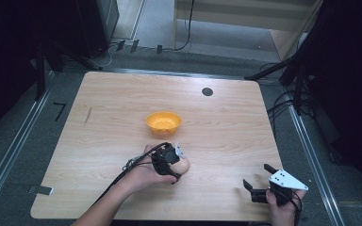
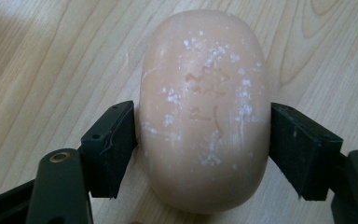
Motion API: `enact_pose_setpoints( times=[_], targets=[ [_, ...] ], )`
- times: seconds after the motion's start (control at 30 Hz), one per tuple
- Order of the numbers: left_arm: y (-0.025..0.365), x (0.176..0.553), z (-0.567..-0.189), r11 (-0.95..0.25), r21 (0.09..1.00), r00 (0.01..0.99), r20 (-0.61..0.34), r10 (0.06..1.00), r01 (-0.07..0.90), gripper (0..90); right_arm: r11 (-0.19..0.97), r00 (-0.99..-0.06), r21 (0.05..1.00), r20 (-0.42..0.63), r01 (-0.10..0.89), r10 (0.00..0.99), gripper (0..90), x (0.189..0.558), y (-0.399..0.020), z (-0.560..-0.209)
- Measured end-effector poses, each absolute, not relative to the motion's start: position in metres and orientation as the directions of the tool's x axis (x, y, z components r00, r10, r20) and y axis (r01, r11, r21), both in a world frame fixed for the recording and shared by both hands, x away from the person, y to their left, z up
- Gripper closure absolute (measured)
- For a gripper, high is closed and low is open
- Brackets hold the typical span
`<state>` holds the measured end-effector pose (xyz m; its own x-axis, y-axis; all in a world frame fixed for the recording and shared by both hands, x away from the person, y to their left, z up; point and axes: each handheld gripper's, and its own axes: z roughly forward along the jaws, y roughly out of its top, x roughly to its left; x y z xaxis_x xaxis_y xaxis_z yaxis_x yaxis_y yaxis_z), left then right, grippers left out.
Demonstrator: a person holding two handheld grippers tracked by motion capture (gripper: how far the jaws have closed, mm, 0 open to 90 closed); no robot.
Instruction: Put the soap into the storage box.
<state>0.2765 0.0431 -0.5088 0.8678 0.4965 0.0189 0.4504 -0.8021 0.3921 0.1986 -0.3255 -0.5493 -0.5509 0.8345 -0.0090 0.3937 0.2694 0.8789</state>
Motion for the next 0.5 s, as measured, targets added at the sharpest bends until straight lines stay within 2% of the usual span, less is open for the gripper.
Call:
enact_pose_setpoints(
  times=[0.33,0.37,0.43,0.5],
  targets=[
    [0.0378,0.283,-0.5071,-0.806,0.376,0.868,0.011,0.497,0.457,28.9,0.269,-0.551,0.879,-0.009,0.394,0.835,0.2,0.1986,-0.3255,-0.5493],
    [0.0369,0.2839,-0.5068,-0.808,0.37,0.868,0.007,0.497,0.46,28.0,0.27,-0.551,0.879,-0.009,0.393,0.834,0.2,0.1986,-0.3256,-0.5493],
    [0.0349,0.2848,-0.5077,-0.805,0.36,0.864,-0.005,0.504,0.471,18.0,0.269,-0.551,0.879,-0.009,0.394,0.835,0.2,0.1986,-0.3256,-0.5493],
    [0.0327,0.2844,-0.5087,-0.797,0.354,0.853,-0.003,0.522,0.489,18.3,0.269,-0.551,0.879,-0.009,0.394,0.834,0.2,0.1986,-0.3256,-0.5493]
  ],
)
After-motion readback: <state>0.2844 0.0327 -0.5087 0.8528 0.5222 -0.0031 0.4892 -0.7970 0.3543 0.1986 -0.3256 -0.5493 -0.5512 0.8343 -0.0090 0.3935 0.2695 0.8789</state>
